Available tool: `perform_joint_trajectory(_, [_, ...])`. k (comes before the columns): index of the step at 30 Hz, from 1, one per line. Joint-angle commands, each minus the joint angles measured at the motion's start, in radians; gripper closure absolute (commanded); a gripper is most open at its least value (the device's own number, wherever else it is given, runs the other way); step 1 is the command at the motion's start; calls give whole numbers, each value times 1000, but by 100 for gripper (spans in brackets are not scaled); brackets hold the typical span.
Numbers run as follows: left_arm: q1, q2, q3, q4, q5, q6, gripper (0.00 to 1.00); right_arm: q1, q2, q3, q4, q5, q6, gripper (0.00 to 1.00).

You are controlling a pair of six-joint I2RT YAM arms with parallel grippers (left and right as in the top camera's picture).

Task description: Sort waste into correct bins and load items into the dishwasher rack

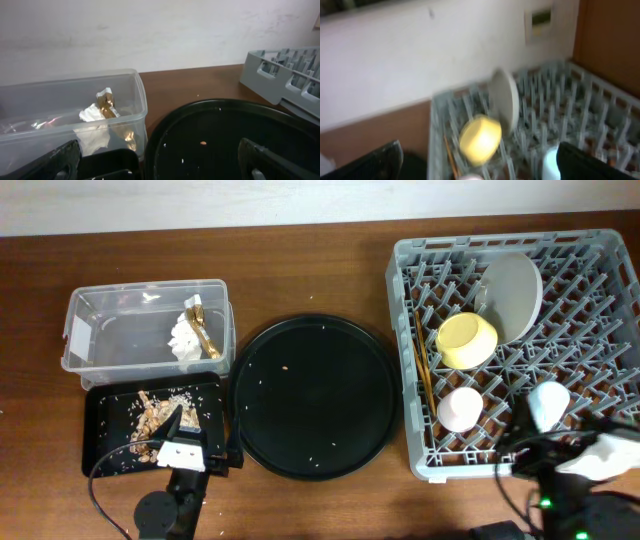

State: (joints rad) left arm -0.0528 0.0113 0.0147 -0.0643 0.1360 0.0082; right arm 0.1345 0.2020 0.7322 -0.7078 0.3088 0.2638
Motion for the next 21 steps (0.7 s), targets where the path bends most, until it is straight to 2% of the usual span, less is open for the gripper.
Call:
perform_joint_trajectory(1, [1, -5, -6, -3, 14, 15, 1, -33, -185, -243, 79, -104, -30, 1])
perform_joint_trajectory(5, [1, -5, -6, -3, 14, 15, 1, -65, -198, -430, 166, -141, -8, 1])
perform_joint_trajectory(9, [1, -5, -6, -3, 14, 15, 1, -76, -198, -616, 368, -141, -8, 1])
perform_joint_trajectory(12, [1, -5, -6, -3, 14, 15, 1, -76, -198, -677, 527, -141, -9, 1])
perform_joint_trajectory(21, [1, -5, -5, -3, 14, 15, 1, -76, -196, -680, 534, -141, -9, 1])
